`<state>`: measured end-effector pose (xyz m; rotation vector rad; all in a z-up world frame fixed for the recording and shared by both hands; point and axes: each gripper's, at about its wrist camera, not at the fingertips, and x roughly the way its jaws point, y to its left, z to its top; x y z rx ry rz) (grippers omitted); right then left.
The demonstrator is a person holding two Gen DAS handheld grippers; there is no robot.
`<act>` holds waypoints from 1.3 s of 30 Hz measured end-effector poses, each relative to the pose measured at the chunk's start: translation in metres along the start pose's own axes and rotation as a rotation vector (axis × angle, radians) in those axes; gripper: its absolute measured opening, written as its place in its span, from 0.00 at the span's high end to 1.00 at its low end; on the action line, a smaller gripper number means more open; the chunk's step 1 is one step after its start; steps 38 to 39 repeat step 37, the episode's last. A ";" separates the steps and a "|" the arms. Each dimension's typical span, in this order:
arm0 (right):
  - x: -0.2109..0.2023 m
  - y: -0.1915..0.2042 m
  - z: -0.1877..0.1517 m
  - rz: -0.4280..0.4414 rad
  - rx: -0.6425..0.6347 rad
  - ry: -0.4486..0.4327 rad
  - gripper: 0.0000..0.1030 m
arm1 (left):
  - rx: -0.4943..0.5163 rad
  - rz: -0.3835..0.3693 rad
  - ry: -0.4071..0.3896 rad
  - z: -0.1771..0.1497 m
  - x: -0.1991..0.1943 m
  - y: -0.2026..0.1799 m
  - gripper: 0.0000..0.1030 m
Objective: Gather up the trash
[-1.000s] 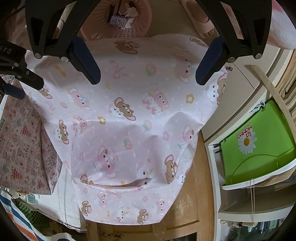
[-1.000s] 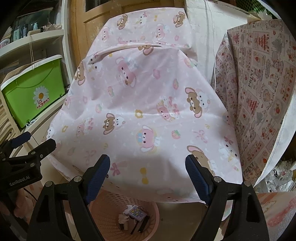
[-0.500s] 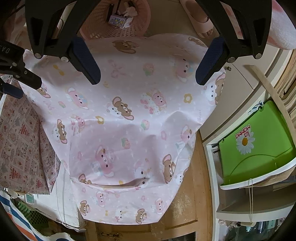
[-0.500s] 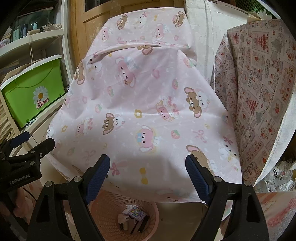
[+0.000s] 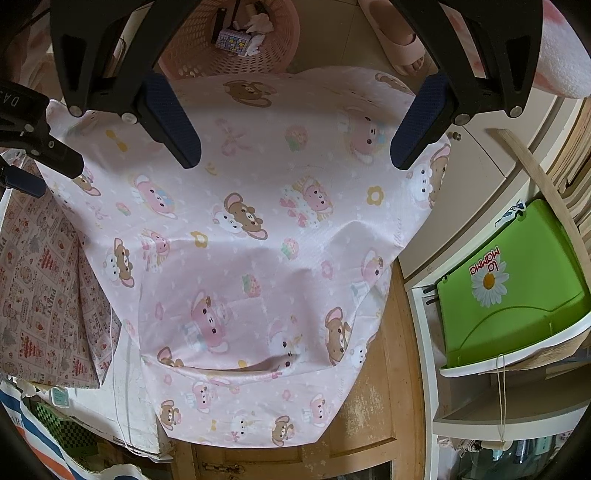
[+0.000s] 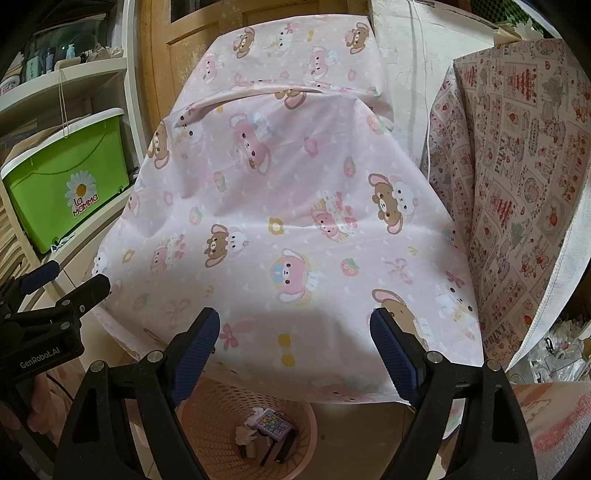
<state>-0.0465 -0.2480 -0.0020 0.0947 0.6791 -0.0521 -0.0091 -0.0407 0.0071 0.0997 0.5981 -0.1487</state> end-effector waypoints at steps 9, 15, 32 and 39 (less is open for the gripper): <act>0.000 0.000 0.000 0.000 0.001 0.000 0.17 | 0.002 -0.002 0.005 -0.001 0.002 0.000 0.01; 0.001 0.000 -0.001 0.000 -0.005 0.006 0.17 | 0.009 -0.004 0.013 -0.003 0.004 -0.001 0.01; 0.002 0.000 -0.001 -0.001 -0.005 0.007 0.17 | 0.020 -0.002 0.025 -0.005 0.007 0.000 0.01; 0.002 -0.001 -0.001 -0.002 -0.004 0.009 0.17 | 0.024 -0.007 0.034 -0.005 0.008 0.000 0.01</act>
